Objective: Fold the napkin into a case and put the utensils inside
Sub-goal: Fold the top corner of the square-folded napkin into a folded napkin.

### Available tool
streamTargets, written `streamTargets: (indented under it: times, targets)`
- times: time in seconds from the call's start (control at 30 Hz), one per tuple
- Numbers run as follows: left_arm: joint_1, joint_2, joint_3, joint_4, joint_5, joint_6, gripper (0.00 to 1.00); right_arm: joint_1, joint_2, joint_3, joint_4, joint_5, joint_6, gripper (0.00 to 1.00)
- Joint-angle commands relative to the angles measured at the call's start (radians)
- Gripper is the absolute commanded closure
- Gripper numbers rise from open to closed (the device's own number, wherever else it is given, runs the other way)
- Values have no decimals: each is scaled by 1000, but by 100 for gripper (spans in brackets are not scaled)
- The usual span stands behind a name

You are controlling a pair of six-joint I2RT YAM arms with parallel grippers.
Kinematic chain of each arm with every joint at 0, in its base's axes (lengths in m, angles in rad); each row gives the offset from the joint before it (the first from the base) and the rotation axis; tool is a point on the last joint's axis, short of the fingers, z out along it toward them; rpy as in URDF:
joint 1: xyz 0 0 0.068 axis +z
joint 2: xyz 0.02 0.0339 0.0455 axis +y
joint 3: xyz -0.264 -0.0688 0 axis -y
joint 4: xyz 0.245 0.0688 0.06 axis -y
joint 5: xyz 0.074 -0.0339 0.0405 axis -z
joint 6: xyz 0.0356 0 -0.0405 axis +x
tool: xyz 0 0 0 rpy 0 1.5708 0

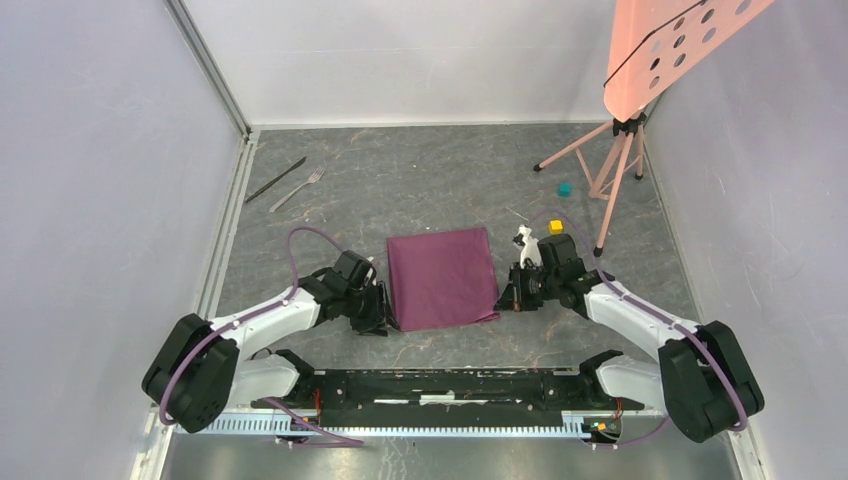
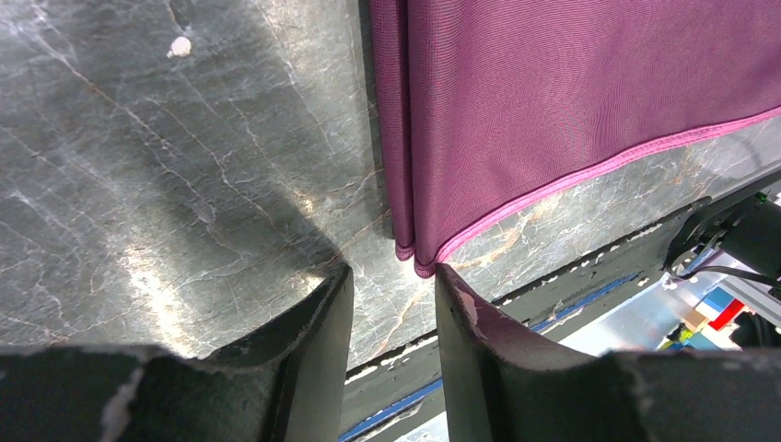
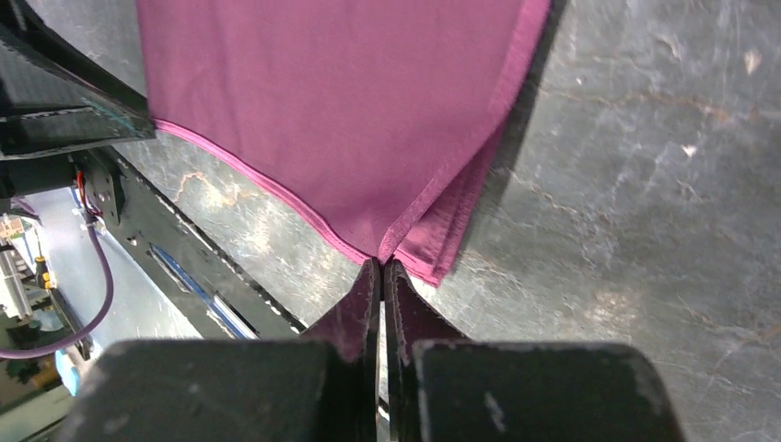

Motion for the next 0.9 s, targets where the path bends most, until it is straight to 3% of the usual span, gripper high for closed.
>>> streamTargets:
  times: [0.0, 0.2, 0.43, 0.87]
  targets:
    - [-6, 19, 12, 10, -10, -24, 55, 37, -10, 78, -46, 25, -51, 99]
    - [-5, 14, 20, 1, -22, -27, 55, 147, 92, 147, 26, -14, -38, 100]
    - [-5, 46, 22, -4, -39, -19, 59, 250, 358, 340, 211, -68, 27, 100]
    - [-4, 104, -9, 24, -53, -27, 70, 281, 797, 725, 519, -125, 221, 100]
